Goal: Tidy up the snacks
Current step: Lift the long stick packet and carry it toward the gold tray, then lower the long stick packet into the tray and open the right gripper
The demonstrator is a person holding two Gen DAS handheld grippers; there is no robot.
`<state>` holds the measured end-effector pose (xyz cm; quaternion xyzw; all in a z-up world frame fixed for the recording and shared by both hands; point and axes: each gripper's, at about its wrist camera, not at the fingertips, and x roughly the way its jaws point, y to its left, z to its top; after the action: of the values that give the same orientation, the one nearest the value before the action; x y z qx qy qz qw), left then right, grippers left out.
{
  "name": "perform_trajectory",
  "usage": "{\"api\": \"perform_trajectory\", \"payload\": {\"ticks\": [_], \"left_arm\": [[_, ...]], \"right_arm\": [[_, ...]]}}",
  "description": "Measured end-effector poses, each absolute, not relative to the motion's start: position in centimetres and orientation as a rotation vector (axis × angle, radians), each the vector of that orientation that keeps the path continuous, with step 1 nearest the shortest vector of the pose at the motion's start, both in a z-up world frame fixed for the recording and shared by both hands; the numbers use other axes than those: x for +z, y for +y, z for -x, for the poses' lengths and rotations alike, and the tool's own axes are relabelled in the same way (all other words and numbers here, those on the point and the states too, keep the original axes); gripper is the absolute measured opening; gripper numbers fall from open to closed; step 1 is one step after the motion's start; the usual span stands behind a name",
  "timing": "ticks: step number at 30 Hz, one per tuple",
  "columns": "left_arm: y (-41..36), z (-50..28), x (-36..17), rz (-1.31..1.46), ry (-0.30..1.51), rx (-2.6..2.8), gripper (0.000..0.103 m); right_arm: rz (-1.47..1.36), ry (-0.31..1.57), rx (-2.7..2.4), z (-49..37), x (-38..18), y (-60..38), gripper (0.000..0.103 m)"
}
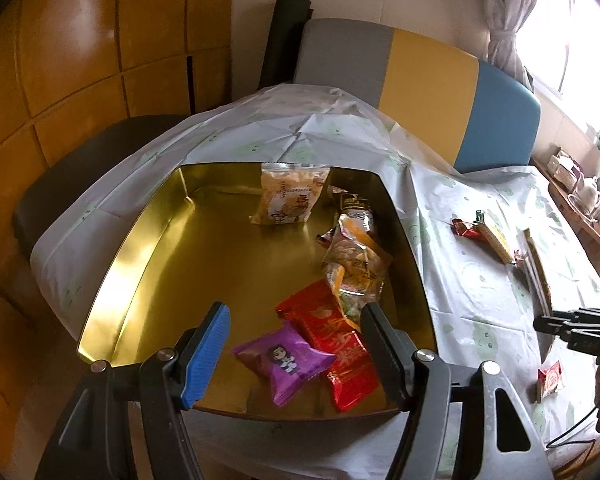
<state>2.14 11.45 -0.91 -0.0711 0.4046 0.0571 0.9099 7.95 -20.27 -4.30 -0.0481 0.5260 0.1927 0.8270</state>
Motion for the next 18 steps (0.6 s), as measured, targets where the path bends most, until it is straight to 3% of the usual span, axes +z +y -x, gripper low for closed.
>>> {"api": "perform_trajectory", "payload": {"ticks": [12,18], "left_arm": [[14.9,-1.1,-1.2,0.203,0.813,0.188,0.069],[16.6,-0.8,-1.9,0.234,0.828,0.221,0.069]], "right_arm": [[0.167,0.979,0.672,-6.1,2.1,-9.0,0.03],[0.17,1.003,0.826,-6.8,2.4,-0.8,0.03]]}}
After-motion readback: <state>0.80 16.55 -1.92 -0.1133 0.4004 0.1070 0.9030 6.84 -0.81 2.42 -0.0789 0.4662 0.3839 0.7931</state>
